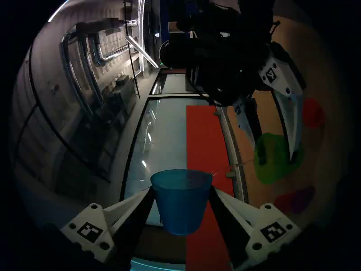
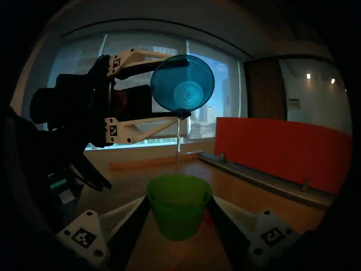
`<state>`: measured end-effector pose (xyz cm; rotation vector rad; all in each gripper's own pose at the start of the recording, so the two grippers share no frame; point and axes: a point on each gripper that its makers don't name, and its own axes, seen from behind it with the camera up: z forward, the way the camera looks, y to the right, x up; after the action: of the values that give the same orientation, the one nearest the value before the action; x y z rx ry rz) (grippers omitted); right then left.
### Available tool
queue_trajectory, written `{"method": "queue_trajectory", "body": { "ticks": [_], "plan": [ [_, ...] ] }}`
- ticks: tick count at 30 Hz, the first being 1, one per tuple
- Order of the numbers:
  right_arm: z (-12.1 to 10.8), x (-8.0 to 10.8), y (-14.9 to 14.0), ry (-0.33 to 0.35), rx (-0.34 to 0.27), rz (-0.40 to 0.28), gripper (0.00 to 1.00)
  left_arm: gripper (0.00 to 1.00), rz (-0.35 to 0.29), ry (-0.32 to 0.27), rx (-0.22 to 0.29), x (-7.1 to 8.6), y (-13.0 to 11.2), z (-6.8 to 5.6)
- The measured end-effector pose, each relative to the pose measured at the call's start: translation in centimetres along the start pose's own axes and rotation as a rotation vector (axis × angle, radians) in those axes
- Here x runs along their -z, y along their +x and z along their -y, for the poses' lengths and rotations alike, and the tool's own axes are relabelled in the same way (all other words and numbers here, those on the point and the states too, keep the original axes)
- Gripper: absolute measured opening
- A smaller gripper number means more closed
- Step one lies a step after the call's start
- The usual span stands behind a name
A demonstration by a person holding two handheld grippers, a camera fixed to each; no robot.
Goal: Pour water
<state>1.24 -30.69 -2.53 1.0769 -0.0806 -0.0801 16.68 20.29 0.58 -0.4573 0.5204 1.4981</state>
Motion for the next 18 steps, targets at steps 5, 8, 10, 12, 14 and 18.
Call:
{"method": "queue_trajectory", "body": {
  "ticks": [5,8,10,12,14,18],
  "plan": [
    [-0.08,0.04,-0.05,-0.002,0.001,0.0,0.9,0.84,-0.003,0.001,-0.02,0.08,0.23,-0.09],
    [-0.12,0.05,0.0,-0.002,0.0,-0.001,0.9,0.84,-0.001,-0.002,-0.026,0.11,0.29,-0.27],
    [-0.13,0.09,0.02,-0.002,0.001,-0.002,0.9,0.85,-0.001,-0.002,-0.028,0.11,0.29,-0.33],
    [-0.13,0.11,0.03,-0.003,0.001,-0.002,0.9,0.84,0.0,-0.001,-0.029,0.09,0.29,-0.37],
    [-0.14,0.09,0.03,-0.003,0.001,-0.002,0.89,0.84,0.001,-0.001,-0.029,0.04,0.3,-0.4],
    [-0.16,0.07,0.03,-0.004,0.001,-0.003,0.9,0.85,0.0,-0.002,-0.029,0.05,0.35,-0.57]
  ]
}}
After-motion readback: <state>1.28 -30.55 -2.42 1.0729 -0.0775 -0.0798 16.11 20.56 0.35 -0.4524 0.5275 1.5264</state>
